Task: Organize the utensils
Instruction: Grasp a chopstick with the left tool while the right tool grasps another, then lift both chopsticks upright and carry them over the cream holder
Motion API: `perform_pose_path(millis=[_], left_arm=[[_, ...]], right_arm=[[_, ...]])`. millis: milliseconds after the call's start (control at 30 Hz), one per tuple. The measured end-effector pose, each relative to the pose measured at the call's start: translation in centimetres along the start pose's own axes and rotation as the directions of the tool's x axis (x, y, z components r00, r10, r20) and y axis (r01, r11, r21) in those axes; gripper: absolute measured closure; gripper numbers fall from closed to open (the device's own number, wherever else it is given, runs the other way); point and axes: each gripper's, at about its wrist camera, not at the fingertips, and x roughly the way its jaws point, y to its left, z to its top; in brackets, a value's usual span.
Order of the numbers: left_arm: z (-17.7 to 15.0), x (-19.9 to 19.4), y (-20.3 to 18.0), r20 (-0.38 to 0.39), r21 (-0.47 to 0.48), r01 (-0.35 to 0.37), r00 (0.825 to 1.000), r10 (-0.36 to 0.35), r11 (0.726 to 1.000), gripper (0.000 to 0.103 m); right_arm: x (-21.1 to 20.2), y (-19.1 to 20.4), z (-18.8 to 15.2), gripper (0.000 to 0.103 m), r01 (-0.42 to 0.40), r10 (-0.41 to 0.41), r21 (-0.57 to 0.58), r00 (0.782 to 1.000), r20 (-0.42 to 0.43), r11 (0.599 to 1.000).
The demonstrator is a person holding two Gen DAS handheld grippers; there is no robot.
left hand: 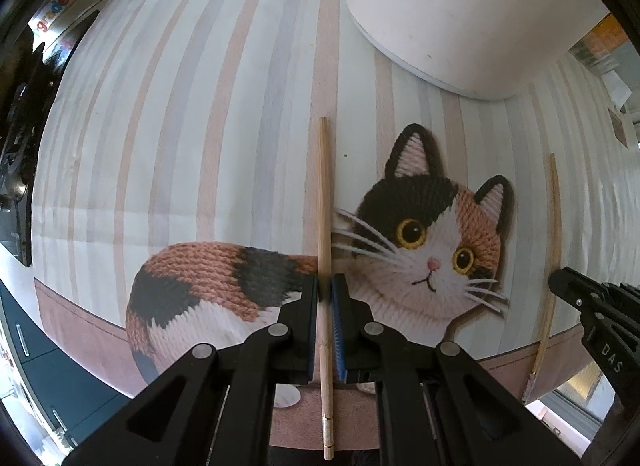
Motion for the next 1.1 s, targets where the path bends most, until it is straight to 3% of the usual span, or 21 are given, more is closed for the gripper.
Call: perform_pose_path(millis=[333, 533, 633, 700, 833, 1100], left_arm=[[1.7, 2.0, 1.6, -0.023, -0.002, 0.010, 1.000, -0.010, 1.000, 0.097], [2.2, 1.9, 1.8, 0.001, -0.002, 0.003, 1.000, -0.003, 1.000, 0.099], [1.9, 1.2, 2.1, 0.036, -0.016, -0.012, 0.999, 0.013, 1.000, 0.099], [1.8, 0.4, 2.4, 0.064, -0.025, -0.020, 0.998, 0.022, 0.999, 0.099], [1.9, -1.9, 2.9, 0.129, -0.036, -0.030, 0.991, 0.035, 0.999, 0.099], [2.6, -7.9, 4.1, 0.287, -0.073, -0.048, 0.956, 0.067, 0.996, 0.099]], right_arm=[[1.0, 3.2, 1.7, 0.096, 0.028, -0.028, -0.011, 1.000, 0.009, 1.000], [1.5, 4.5, 0.8, 0.096, 0.038, -0.038, 0.015, 0.999, 0.030, 0.999], [1.2, 4.6, 0.6, 0.096, 0.026, -0.027, 0.038, 0.999, 0.041, 0.999], [1.1, 2.6, 0.6, 0.096, 0.021, -0.024, 0.043, 0.998, 0.060, 0.999], [-1.7, 1.4, 0.6, 0.096, 0.004, -0.010, 0.054, 0.993, 0.118, 0.999], [-6.2, 1.0, 0.3, 0.097, -0.020, 0.002, 0.068, 0.967, 0.254, 0.998]])
